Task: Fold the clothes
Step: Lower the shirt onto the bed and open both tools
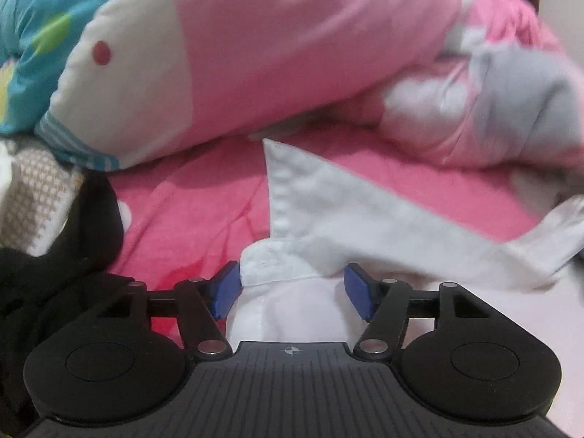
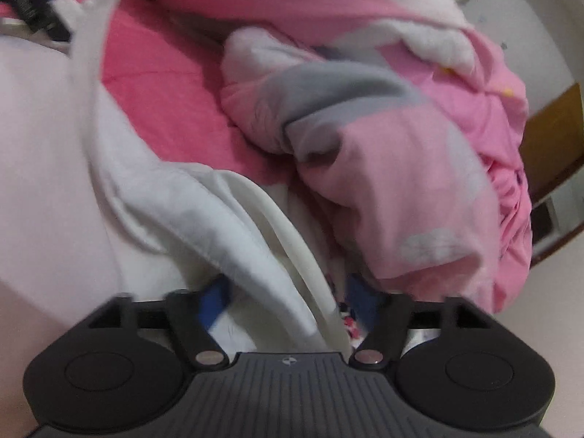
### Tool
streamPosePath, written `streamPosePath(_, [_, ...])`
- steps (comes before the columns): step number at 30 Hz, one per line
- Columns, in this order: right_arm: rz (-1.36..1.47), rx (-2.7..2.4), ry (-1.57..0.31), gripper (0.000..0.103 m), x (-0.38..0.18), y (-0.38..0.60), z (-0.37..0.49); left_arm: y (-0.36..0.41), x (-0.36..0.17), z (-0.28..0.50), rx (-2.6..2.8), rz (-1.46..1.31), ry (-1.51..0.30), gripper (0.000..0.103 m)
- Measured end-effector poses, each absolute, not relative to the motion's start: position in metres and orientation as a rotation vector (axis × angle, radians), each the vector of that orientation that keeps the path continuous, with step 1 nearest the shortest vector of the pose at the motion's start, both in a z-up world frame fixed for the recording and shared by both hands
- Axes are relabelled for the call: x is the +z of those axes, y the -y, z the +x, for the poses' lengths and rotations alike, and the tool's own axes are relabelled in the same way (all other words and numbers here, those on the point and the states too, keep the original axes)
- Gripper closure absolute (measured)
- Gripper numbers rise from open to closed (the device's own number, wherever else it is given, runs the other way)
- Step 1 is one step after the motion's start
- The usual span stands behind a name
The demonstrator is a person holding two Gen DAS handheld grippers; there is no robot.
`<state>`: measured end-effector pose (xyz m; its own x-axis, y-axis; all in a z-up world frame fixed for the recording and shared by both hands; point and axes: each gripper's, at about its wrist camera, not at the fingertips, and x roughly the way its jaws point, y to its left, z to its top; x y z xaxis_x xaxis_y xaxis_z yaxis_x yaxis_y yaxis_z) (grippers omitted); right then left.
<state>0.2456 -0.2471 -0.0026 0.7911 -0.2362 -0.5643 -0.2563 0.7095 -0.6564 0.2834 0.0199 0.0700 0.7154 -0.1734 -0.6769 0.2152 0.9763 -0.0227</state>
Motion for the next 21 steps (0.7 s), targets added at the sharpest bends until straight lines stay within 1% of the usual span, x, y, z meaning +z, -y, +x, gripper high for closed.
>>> streamPosePath(1, [-0.784,0.029,-0.681,0.005,0.008,0.249,0.241,-0.027,0.076,0.279,-0.228,0.021,-0.736,0.034])
streamPosePath(2, [-0.765,0.044,-0.682,0.0,0.019,0.251,0.235,-0.036,0.082,0.275,-0.238,-0.017,-0.724,0.033])
streamPosePath(6, [-0.628,0.095,-0.686,0.0,0.067,0.265,0.227,-0.066,0.104,0.255,-0.26,-0.131,-0.676,0.033])
streamPosePath(8, [-0.501,0.098,-0.646,0.0,0.09,0.27,0.215,-0.075,0.113,0.247,-0.28,-0.174,-0.649,0.034])
streamPosePath(10, [-0.307,0.139,-0.611,0.001,0.11,0.275,0.207,-0.079,0.115,0.235,-0.333,-0.19,-0.638,0.034])
streamPosePath(12, [-0.131,0.232,-0.641,0.007,0.114,0.274,0.209,-0.079,0.117,0.212,-0.393,-0.179,-0.644,0.034])
streamPosePath(14, [-0.027,0.311,-0.718,0.03,0.102,0.262,0.222,-0.08,0.11,0.187,-0.422,-0.164,-0.659,0.034])
streamPosePath(15, [0.002,0.339,-0.763,0.033,0.092,0.253,0.231,-0.082,0.107,0.173,-0.43,-0.167,-0.669,0.034])
streamPosePath(17, [0.02,0.38,-0.842,0.046,0.066,0.232,0.251,-0.092,0.102,0.151,-0.454,-0.206,-0.688,0.034])
streamPosePath(19, [0.028,0.394,-0.903,0.054,0.042,0.211,0.277,-0.106,0.1,0.127,-0.451,-0.258,-0.69,0.034])
streamPosePath(21, [0.033,0.317,-0.89,0.055,0.033,0.2,0.298,-0.125,0.102,0.102,-0.414,-0.303,-0.678,0.034])
